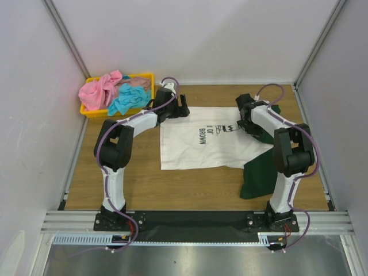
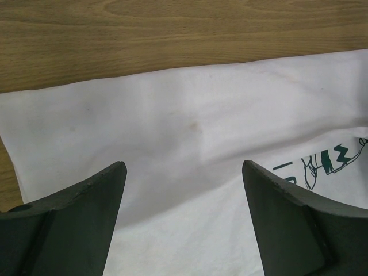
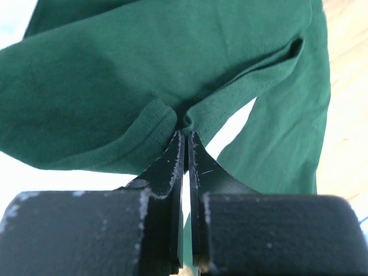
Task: Fold and stack the t-shirts
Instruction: Fold the tshirt
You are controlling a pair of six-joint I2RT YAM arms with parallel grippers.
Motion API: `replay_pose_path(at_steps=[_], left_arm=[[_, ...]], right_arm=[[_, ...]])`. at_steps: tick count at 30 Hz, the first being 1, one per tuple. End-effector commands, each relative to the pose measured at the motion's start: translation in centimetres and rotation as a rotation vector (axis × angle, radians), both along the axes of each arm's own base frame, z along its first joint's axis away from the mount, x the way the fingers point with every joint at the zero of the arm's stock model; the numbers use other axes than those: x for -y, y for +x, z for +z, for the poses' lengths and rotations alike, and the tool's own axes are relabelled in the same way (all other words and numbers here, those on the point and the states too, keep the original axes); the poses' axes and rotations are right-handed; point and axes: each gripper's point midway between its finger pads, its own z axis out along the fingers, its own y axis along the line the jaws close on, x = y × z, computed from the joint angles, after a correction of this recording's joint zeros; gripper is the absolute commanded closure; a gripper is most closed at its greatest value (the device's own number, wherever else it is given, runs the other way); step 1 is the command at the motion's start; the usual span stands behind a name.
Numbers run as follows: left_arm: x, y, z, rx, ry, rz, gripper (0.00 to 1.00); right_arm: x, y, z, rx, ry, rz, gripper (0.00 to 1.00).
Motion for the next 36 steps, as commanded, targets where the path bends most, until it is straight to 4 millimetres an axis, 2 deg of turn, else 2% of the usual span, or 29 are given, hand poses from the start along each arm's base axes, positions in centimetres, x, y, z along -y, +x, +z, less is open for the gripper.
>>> replay_pose_path(at_steps=[1, 5, 8, 11, 19, 21, 22, 25, 28, 32, 33, 36], left_arm=[[0.8, 1.4, 2.1, 0.057, -0.044, -0.004, 0.12], [0.8, 1.4, 1.9, 0.055, -0.045, -0.008, 0.12], [0.8, 1.4, 2.1, 0.057, -0.044, -0.009, 0.12], [0.7, 1.4, 2.1, 0.056, -0.042, -0.006, 0.12], [1.1, 1.3, 2.3, 0.061, -0.037, -0.016, 0.13], [1.3, 1.2, 2.4, 0.063, -0.037, -0.02, 0.13], [1.3, 1.1, 2.4, 0.062, -0.035, -0.023, 0.13], [1.6, 1.0, 2.7, 0.066, -0.03, -0.033, 0.13], [2.3, 0.9, 3.5, 0.077, -0.033, -0.052, 0.13], [4.1, -0.1, 4.5, 0.075, -0.043, -0.105, 0.13], [5.1, -0.5, 5.1, 0.083, -0.052, -0.126, 0.13], [7.5, -1.7, 6.4, 0.095, -0.083, -0.177, 0.13]], right_arm=[[-0.3, -1.6, 1.3, 0.006, 0.003, -0.027, 1.0], [-0.2, -2.8, 0.5, -0.022, 0.004, -0.038, 1.0], [-0.7, -3.4, -0.3, -0.048, 0.027, -0.029, 1.0], [-1.3, -3.5, -0.3, -0.05, 0.047, -0.009, 0.98], [-2.9, -3.5, 1.5, -0.01, 0.145, 0.047, 0.95], [-2.9, -3.9, 1.2, -0.02, 0.146, 0.053, 0.84], [-2.9, -4.6, 0.7, -0.038, 0.152, 0.055, 0.62], [-2.9, -5.7, 0.1, -0.067, 0.16, 0.058, 0.25], [-2.8, -5.9, 1.1, -0.044, 0.173, 0.06, 0.12], [-2.2, -4.3, 3.6, 0.065, 0.25, 0.039, 0.1], [-1.8, -3.7, 4.5, 0.121, 0.28, 0.026, 0.1], [0.5, -2.6, 5.3, 0.232, 0.405, -0.05, 0.1]])
